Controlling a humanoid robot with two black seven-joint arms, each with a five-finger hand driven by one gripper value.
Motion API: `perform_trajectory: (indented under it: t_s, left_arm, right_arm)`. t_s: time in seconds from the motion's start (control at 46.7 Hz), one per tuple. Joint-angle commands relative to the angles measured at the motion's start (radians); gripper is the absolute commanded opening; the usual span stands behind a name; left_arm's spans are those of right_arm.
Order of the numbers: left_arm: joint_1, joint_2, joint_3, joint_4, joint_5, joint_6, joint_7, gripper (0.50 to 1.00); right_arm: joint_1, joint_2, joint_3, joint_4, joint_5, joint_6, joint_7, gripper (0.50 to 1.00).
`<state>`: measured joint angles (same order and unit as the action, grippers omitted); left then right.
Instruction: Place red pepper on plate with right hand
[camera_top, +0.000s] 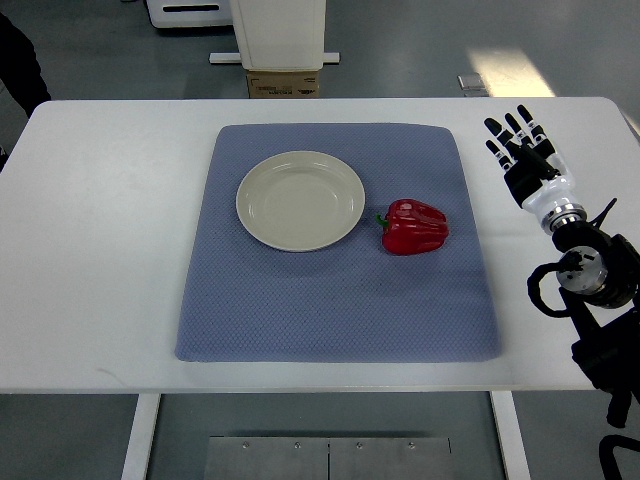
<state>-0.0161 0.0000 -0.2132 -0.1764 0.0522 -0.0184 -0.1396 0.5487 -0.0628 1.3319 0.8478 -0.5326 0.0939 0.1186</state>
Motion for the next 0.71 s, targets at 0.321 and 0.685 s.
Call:
perform_trajectory:
  t_s: [0.321,0.685]
  left_arm:
    - [0.001,0.0,0.0,0.0,0.0,0.0,0.0,1.0]
    - [0.001,0.0,0.0,0.0,0.0,0.0,0.0,1.0]
  right_arm:
    - [-0.007,0.001,0.0,0.004,0.125,0.001,0.001,1.0]
    - [-0.006,-0.043,-0.077,0.014,0.122,0.073,0.001,1.0]
